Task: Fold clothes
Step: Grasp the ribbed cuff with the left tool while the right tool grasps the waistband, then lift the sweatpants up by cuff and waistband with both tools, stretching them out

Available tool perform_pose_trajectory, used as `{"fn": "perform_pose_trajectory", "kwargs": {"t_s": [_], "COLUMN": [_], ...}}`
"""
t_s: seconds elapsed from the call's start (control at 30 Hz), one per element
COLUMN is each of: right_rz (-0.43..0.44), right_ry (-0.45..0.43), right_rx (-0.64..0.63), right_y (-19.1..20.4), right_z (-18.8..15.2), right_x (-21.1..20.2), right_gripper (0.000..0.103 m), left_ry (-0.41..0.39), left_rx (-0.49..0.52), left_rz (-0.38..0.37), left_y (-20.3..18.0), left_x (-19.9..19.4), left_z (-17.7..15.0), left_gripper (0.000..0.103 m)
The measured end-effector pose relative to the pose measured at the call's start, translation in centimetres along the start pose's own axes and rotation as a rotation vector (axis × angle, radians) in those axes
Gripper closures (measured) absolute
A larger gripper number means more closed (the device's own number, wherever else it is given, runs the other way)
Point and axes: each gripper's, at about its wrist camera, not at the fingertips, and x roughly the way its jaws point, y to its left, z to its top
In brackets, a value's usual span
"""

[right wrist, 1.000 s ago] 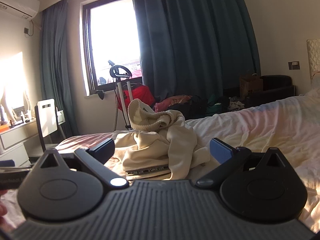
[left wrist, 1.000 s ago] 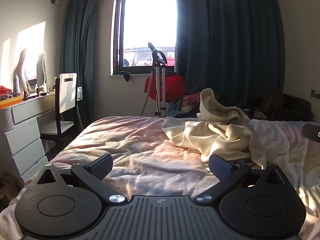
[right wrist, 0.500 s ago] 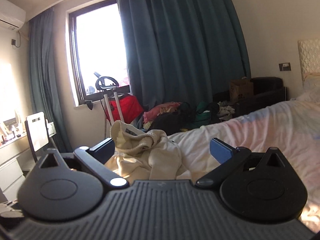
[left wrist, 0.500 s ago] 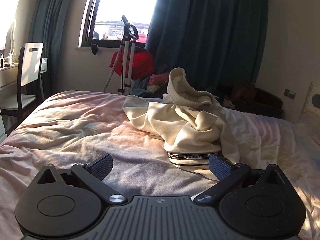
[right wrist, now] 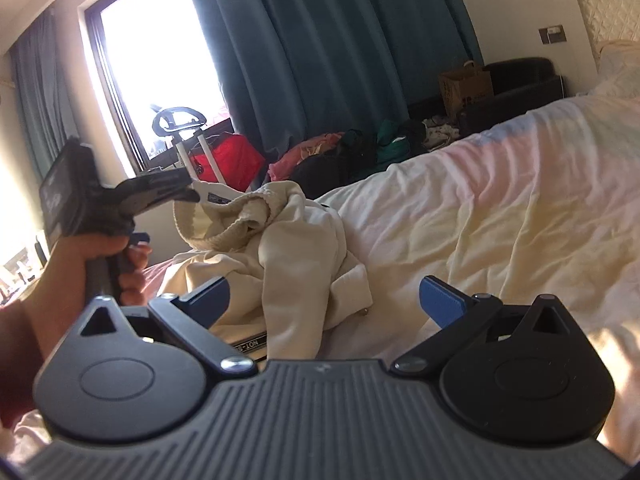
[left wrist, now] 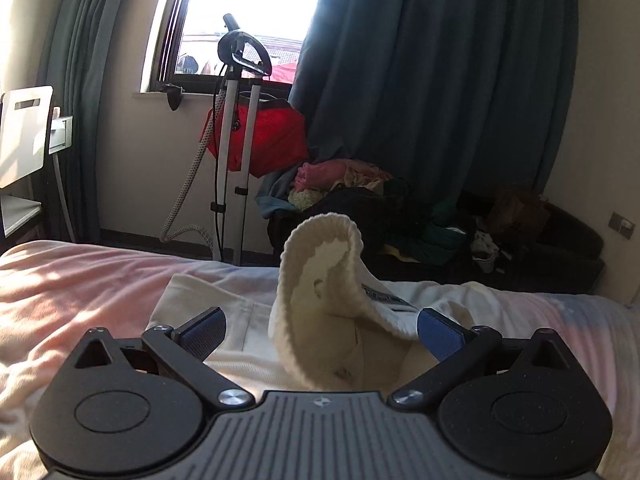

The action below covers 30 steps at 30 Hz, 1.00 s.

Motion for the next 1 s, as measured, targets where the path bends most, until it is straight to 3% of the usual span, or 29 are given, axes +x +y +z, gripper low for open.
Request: {"fn": "perform_pose_trajectory", "kwargs": {"t_s": [0.17,0.33,0.4,0.43,0.73,1.0], "right_rz": [0.004,-0.016,-0.018,-0.015,0.042,0.12], "right_ry": [0.018,0.012,0.001,-0.006,-0.151,-0.24], "right_rx": [0.034,0.014,0.0,-0.002,0.006,0.007], "right_y": [-1.0,-0.9,-0.7,-0.7,-0.8,-0.3], "right_z": [-0.9,-1.8,-1.9,-1.9,-1.9,-1.0], "right_x": [3.3,5.3,5.5,5.4,1.7,-3.6], "right_gripper": [0.0,0.0,0.0,0.0,0.0,0.0], "left_ry": [0.048,0.154,0.164,0.158,-0.127,-0.237], "left_rx": [-0.055,-0.076,-0.062,-0.049,0.217,0.286], "left_rz": [0.029,0.119,0.126,0.121,-0.029,-0.108], "left_y": [-0.9,-0.7,-0.7,-1.0,-9.3,-15.5], "left_x": [6.0,8.7,7.6,6.7,-12.1,-27.6], "left_z": [2.1,4.0,5.2,5.8,11.2,15.2], "left_gripper": [0.012,0.068,0.081,0.082,0.083,0.084]}}
